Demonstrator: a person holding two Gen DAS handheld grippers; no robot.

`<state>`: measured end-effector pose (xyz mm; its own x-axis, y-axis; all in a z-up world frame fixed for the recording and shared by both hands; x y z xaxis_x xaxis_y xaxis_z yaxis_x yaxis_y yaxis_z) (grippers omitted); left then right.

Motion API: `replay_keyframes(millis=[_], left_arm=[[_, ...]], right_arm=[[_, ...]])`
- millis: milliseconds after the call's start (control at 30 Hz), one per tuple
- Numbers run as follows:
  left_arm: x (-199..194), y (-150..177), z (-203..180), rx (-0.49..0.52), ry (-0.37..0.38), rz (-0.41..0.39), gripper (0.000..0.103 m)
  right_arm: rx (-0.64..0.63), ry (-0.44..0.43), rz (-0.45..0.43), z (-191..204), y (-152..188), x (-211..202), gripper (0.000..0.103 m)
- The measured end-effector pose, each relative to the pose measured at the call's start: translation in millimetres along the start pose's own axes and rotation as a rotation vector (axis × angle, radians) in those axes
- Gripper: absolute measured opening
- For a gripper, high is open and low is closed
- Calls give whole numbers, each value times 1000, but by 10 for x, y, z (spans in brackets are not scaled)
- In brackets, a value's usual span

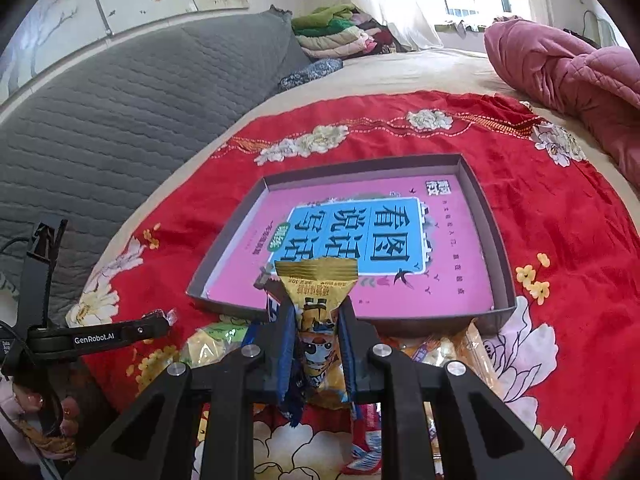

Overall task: Organize snacks
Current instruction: 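Lift and carry the brown cake and yellow bar over the pink tray with both grippers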

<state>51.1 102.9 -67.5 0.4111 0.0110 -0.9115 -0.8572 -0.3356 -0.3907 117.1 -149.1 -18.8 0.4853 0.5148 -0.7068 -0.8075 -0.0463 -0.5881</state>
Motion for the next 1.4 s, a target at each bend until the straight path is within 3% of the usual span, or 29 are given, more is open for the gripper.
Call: replay_keyframes(millis=[467, 800, 1400], left_arm=[[-190, -206, -177, 27, 8, -60, 37], [-188, -470, -377, 40, 22, -102, 37], [213, -649, -706, 93, 28, -78, 37]], right_arm=[[20, -38, -114, -56, -251, -252, 21], [56, -11, -199, -275, -523, -350, 21], [110, 101, -135, -632, -537, -94, 21]])
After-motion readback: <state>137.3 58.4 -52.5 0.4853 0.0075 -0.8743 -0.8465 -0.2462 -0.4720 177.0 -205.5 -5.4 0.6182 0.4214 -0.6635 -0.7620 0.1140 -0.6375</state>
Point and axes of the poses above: each gripper's, at about its wrist camera, not at the fingertips, and x roughly the way its jaws point, z to its left, y to its underside, the point moved 4 cm from there along x, roughly the way its jaws point, and after that the axes turned 9 degrees about x, right-handed, at the moved point
